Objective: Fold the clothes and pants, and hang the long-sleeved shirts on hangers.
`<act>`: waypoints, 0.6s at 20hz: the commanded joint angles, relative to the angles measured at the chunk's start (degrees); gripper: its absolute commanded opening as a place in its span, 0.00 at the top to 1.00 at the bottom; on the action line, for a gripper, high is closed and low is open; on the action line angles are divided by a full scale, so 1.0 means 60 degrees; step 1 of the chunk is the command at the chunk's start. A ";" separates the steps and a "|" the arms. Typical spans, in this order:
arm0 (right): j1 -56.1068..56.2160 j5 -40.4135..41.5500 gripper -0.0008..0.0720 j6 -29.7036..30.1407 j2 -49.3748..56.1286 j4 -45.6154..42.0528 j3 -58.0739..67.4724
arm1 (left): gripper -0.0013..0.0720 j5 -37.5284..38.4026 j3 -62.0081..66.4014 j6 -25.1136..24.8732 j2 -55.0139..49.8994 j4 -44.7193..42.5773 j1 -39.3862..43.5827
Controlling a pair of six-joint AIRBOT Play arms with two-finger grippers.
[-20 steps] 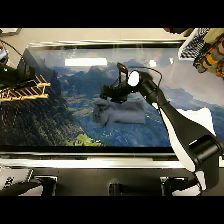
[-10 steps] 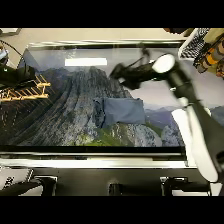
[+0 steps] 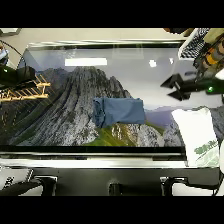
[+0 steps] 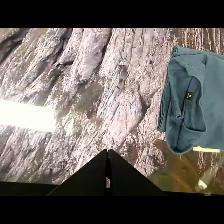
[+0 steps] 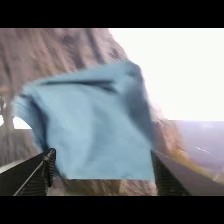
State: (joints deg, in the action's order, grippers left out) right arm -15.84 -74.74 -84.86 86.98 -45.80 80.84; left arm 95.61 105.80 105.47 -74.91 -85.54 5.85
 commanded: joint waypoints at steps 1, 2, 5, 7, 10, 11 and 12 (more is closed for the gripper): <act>-0.0259 0.0586 0.07 0.1661 0.0674 0.1067 -0.1727 | 0.96 -0.0004 -0.0004 -0.0011 -0.0036 -0.0004 -0.0007; -0.0157 0.0630 0.07 0.1953 0.0991 0.1195 -0.1949 | 0.96 -0.0004 -0.0004 -0.0011 -0.0044 0.0000 -0.0007; 0.0364 0.0699 0.07 0.2412 0.1821 0.1300 -0.2069 | 0.96 -0.0018 -0.0004 -0.0011 -0.0066 -0.0004 -0.0007; 0.0805 0.1038 0.07 0.2539 0.2164 0.1402 -0.2069 | 0.96 -0.0036 -0.0004 -0.0011 -0.0098 0.0000 -0.0007; 0.1424 0.1534 0.10 0.2543 0.2488 0.1432 -0.2065 | 0.96 -0.0036 -0.0004 -0.0007 -0.0127 0.0000 -0.0007; 0.1541 0.1643 0.10 0.2543 0.2510 0.1453 -0.2065 | 0.96 -0.0036 -0.0004 -0.0007 -0.0127 0.0000 -0.0007; 0.1636 0.1741 0.17 0.2543 0.2506 0.1490 -0.2062 | 0.96 -0.0036 -0.0004 -0.0007 -0.0127 0.0000 -0.0007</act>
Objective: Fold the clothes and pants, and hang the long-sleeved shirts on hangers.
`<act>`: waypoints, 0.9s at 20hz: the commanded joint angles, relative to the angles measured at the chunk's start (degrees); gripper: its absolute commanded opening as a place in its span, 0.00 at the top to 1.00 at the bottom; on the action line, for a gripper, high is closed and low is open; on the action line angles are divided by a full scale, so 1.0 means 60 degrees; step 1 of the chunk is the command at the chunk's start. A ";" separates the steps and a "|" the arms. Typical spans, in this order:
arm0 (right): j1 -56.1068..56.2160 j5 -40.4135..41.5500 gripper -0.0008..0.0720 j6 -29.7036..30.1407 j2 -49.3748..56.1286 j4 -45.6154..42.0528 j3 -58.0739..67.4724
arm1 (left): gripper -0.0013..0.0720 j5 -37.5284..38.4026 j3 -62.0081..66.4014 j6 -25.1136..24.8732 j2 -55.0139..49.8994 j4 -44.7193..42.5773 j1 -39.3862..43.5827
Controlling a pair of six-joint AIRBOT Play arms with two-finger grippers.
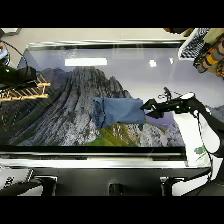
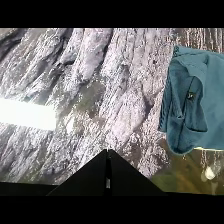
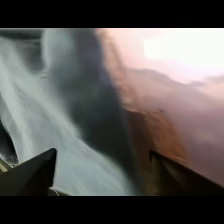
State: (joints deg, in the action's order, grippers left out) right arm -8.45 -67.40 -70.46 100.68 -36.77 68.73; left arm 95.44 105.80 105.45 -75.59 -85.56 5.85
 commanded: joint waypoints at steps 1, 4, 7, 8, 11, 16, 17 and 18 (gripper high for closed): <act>0.0459 0.0576 0.24 0.0146 0.0222 0.0109 -0.0036 | 0.96 -0.0007 -0.0004 -0.0007 -0.0015 0.0004 -0.0007; 0.0499 0.0674 0.60 0.0138 0.0219 0.0211 -0.0018 | 0.96 -0.0011 -0.0004 -0.0004 -0.0015 0.0000 -0.0007; 0.0499 0.0612 0.95 0.0135 -0.0018 0.0321 0.0106 | 0.96 -0.0011 -0.0004 -0.0007 -0.0011 0.0004 -0.0007; 0.0495 0.0539 0.95 0.0073 -0.0160 0.0375 0.0291 | 0.96 -0.0011 -0.0004 -0.0007 -0.0015 0.0004 -0.0007; 0.0488 0.0331 0.95 -0.1151 -0.0525 0.0102 0.1555 | 0.96 -0.0015 -0.0004 -0.0011 -0.0015 0.0000 -0.0007; 0.0488 0.0168 0.95 -0.4299 -0.0532 -0.2455 0.4382 | 0.96 -0.0018 -0.0004 -0.0007 -0.0066 0.0000 -0.0007; 0.0423 0.0157 0.95 -0.4801 -0.0532 -0.2878 0.4838 | 0.96 -0.0018 -0.0004 -0.0011 -0.0080 0.0000 -0.0007; 0.0270 0.0186 0.95 -0.5406 -0.0532 -0.3217 0.5257 | 0.96 -0.0018 -0.0004 -0.0011 -0.0084 -0.0004 -0.0007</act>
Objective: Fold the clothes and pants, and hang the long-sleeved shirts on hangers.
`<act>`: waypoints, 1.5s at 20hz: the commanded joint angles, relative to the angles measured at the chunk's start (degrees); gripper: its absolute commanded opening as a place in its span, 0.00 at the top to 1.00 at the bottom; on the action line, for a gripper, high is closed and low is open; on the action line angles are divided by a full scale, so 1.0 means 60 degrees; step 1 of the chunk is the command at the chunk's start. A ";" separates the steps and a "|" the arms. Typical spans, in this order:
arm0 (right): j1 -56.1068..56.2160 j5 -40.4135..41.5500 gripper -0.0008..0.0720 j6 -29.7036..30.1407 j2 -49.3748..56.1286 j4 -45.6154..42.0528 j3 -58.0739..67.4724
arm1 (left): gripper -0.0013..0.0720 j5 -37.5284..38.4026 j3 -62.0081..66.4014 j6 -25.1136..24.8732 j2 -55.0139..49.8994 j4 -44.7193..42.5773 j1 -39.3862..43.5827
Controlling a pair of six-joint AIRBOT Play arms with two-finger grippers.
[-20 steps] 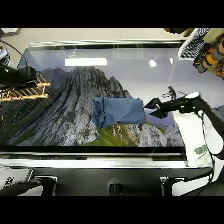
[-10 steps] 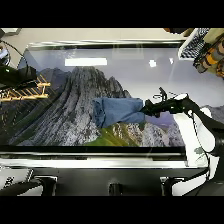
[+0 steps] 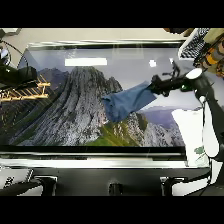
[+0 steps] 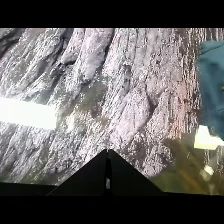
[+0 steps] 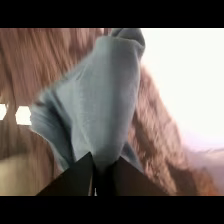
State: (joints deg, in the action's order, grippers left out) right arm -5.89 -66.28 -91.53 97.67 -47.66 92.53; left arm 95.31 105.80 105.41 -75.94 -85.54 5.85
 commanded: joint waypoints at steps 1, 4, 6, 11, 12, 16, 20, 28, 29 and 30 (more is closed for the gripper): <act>-0.0346 0.0051 0.95 -0.2506 -0.0033 -0.1657 0.1628 | 0.96 0.0004 -0.0004 0.0000 -0.0025 -0.0007 -0.0007; -0.1224 0.0149 0.95 -0.3475 -0.0033 -0.1861 0.2506 | 0.96 0.0004 -0.0004 0.0000 -0.0025 -0.0007 -0.0007; -0.1843 0.0153 0.95 -0.3661 -0.0076 -0.1861 0.2867 | 0.96 -0.0004 -0.0004 0.0000 -0.0025 -0.0007 -0.0011; -0.3311 0.0382 0.95 -0.4750 -0.0208 -0.1938 0.3275 | 0.96 -0.0069 -0.0004 -0.0004 -0.0025 -0.0007 -0.0011; -0.3570 0.0412 0.95 -0.5002 -0.0211 -0.1934 0.3355 | 0.96 -0.0069 -0.0004 0.0000 -0.0025 -0.0007 -0.0011; -0.4339 0.0521 0.95 -0.5883 -0.0346 -0.1949 0.3435 | 0.96 -0.0069 -0.0004 -0.0004 -0.0025 -0.0011 -0.0011; -0.4747 0.0051 0.95 -0.6929 -0.0688 -0.2466 0.3435 | 0.96 -0.0073 -0.0004 -0.0007 -0.0025 -0.0055 -0.0015; -0.4863 -0.2794 0.95 -0.8080 -0.1311 -0.3661 0.3432 | 0.96 -0.0062 -0.0004 -0.0007 -0.0025 -0.0113 -0.0015; -0.4856 -0.3391 0.95 -0.8072 -0.1326 -0.3938 0.3432 | 0.96 -0.0062 -0.0004 -0.0004 -0.0025 -0.0113 -0.0015; -0.4856 -0.3912 0.95 -0.8065 -0.1362 -0.4273 0.3432 | 0.96 -0.0062 -0.0004 -0.0004 -0.0025 -0.0113 -0.0015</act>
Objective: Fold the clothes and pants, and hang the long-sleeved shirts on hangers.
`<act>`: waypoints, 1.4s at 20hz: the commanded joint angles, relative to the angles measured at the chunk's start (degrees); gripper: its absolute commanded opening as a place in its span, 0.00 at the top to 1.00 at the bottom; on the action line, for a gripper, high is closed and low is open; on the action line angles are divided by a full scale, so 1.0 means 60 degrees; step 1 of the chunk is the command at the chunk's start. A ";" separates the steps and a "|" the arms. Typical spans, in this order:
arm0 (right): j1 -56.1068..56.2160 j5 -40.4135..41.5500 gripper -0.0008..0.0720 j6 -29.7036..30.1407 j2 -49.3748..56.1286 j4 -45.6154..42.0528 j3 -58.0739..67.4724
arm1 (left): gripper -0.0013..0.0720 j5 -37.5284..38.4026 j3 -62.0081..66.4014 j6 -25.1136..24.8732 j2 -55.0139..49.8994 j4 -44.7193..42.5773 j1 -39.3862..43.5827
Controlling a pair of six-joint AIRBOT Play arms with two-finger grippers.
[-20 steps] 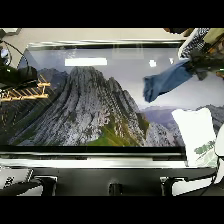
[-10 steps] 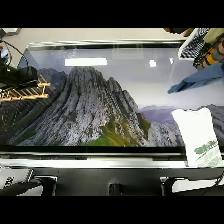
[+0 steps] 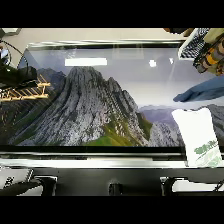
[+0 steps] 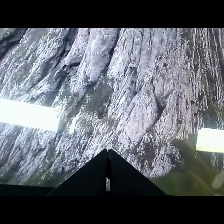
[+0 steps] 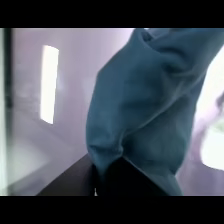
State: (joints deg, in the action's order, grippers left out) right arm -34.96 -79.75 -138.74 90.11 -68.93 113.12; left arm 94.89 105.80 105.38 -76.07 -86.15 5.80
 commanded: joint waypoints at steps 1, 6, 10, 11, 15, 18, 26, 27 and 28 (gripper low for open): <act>-0.0011 -0.2109 0.95 -0.0178 -0.0175 -0.1129 -0.0018 | 0.96 0.0011 -0.0004 0.0000 -0.0004 -0.0007 -0.0007; -0.0011 -0.2954 0.95 0.0160 -0.0736 -0.2073 -0.0029 | 0.96 0.0011 -0.0004 0.0000 -0.0004 -0.0007 -0.0004; -0.0011 -0.4171 0.95 0.0586 -0.0845 -0.2812 -0.0047 | 0.96 0.0015 -0.0004 0.0000 -0.0004 -0.0007 -0.0004; -0.0011 -0.4339 0.95 0.0739 -0.0874 -0.3126 -0.0051 | 0.96 0.0022 -0.0004 0.0000 -0.0004 -0.0007 -0.0004; -0.0011 -0.4368 0.95 0.1118 -0.1213 -0.3840 -0.0477 | 0.96 0.0040 -0.0004 0.0000 -0.0004 -0.0007 -0.0004; -0.0011 -0.4357 0.95 0.1603 -0.1351 -0.4269 -0.1268 | 0.96 0.0040 -0.0004 0.0004 -0.0004 -0.0007 0.0000; -0.0011 -0.3169 0.95 0.1810 -0.2404 -0.5045 -0.5253 | 0.96 0.0040 -0.0004 -0.0102 -0.0004 -0.0011 -0.0004; -0.0011 -0.3082 0.95 0.1810 -0.2572 -0.5074 -0.5752 | 0.96 0.0040 -0.0004 -0.0102 -0.0004 -0.0007 -0.0004; -0.0011 -0.2958 0.95 0.1810 -0.2754 -0.5100 -0.6295 | 0.96 0.0044 -0.0004 -0.0102 -0.0004 -0.0007 -0.0004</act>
State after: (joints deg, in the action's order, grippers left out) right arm -35.00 -99.68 -128.09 76.18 -97.97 83.61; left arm 95.18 105.80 104.99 -76.07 -86.19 5.80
